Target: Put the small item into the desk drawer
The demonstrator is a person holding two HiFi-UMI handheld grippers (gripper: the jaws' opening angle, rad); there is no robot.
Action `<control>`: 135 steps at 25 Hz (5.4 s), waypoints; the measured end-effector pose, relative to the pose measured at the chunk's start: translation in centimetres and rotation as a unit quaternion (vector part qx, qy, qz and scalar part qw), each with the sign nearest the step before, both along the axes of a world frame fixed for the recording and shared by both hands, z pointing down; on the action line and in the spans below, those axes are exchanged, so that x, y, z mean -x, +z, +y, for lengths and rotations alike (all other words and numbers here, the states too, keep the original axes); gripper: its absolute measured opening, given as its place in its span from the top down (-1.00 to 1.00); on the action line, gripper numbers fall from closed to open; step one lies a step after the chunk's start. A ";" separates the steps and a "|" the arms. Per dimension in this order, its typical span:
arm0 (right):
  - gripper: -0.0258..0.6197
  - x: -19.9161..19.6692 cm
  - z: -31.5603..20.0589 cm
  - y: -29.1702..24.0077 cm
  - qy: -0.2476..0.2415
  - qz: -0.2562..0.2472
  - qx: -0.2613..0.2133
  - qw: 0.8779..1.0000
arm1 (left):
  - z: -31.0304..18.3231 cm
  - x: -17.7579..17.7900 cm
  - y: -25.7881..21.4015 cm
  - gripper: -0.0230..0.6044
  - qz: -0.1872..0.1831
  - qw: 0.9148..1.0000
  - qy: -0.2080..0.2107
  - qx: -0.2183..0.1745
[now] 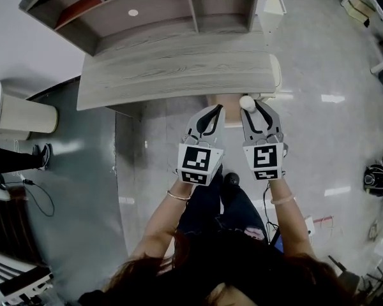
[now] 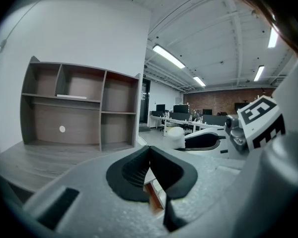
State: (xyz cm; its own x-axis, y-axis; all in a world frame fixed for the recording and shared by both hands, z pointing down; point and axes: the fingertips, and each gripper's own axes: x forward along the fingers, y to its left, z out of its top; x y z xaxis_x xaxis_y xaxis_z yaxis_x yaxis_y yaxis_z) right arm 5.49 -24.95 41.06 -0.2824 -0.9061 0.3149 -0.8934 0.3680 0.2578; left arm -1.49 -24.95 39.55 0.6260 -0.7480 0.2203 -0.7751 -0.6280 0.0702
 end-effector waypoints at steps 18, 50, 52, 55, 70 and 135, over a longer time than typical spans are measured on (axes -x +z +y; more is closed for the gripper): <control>0.54 1.1 -4.2 10.4 -0.030 0.068 0.066 0.995 | -4.4 0.4 8.9 0.88 -0.015 0.999 0.029 0.037; 0.54 1.4 -7.0 26.1 -0.090 0.141 0.137 0.976 | -8.1 0.3 21.9 0.88 -0.023 0.996 0.024 0.082; 0.54 1.4 -7.1 27.0 -0.095 0.149 0.140 0.974 | -8.2 0.5 22.8 0.88 -0.027 0.996 0.023 0.085; 0.54 1.5 -7.2 28.3 -0.104 0.157 0.142 0.972 | -8.4 0.4 24.1 0.88 -0.033 0.996 0.024 0.085; 0.54 1.2 -7.8 34.6 -0.115 0.185 0.191 0.957 | -10.6 0.2 27.9 0.87 -0.040 0.995 0.024 0.085; 0.42 1.5 -6.8 38.5 -0.066 0.096 0.301 0.947 | -7.9 0.7 30.5 0.88 -0.065 0.991 -0.012 0.114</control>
State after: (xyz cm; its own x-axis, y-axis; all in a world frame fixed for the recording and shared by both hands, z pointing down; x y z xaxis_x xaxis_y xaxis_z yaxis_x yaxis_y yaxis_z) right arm 3.99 -31.75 79.60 -0.2662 -0.5072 0.8197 -0.7873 0.6050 0.1187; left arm -2.17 -32.89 70.02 0.5632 -0.6847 0.4625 -0.8018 -0.5881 0.1057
